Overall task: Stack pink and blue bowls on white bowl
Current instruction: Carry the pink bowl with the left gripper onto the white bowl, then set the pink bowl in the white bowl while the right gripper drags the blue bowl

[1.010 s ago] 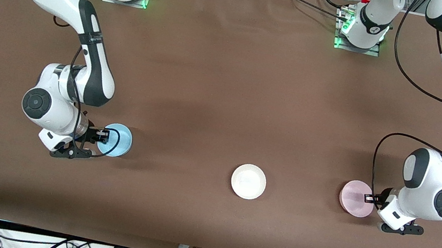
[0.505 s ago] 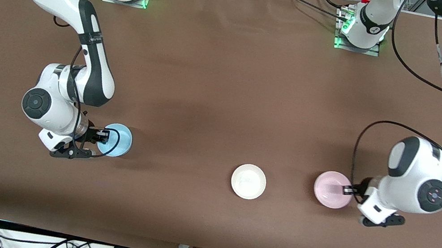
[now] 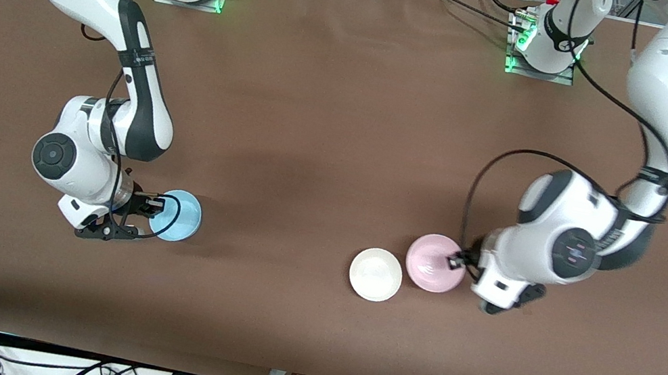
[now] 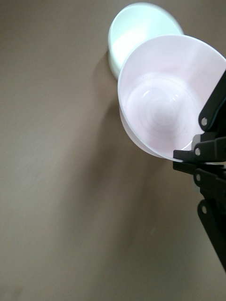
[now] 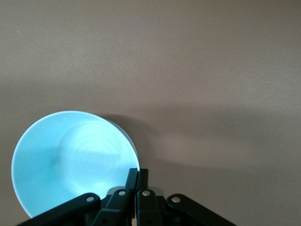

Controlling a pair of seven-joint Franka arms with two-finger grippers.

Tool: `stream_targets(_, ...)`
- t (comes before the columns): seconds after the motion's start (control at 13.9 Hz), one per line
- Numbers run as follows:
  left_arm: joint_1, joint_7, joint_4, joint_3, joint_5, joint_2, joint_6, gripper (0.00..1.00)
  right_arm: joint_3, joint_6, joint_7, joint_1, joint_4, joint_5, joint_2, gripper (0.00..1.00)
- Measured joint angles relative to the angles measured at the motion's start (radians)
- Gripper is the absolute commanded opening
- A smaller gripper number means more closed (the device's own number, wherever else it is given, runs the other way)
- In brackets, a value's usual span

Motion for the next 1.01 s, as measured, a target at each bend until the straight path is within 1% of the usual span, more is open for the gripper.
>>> stream_targets(0.14, -0.041, -0.084, 0.000, 0.005, 0.000, 0.017, 0.056, 0.00, -0.001, 0.000, 0.000, -0.001, 0.002, 0.019, 0.000, 0.00)
stream_targets(0.36, -0.051, -0.154, 0.001, 0.007, -0.002, 0.039, 0.129, 0.00, 0.000, -0.010, 0.002, 0.001, 0.021, 0.033, 0.000, 0.00)
stream_targets(0.5, -0.054, -0.204, 0.024, 0.007, -0.004, 0.054, 0.155, 0.00, 0.000, -0.069, 0.031, 0.002, 0.059, 0.059, 0.000, 0.00)
stream_targets(0.65, -0.076, -0.247, 0.073, 0.007, -0.005, 0.082, 0.157, 0.00, 0.004, -0.132, 0.103, 0.011, 0.106, 0.068, 0.000, 0.00)
stream_targets(0.79, -0.123, -0.285, 0.115, 0.022, -0.005, 0.113, 0.158, 0.00, 0.013, -0.175, 0.197, 0.034, 0.142, 0.070, 0.000, 0.00)
stream_targets(1.01, -0.161, -0.300, 0.141, 0.046, -0.005, 0.142, 0.169, 0.00, 0.043, -0.207, 0.325, 0.059, 0.183, 0.070, 0.000, 0.00)
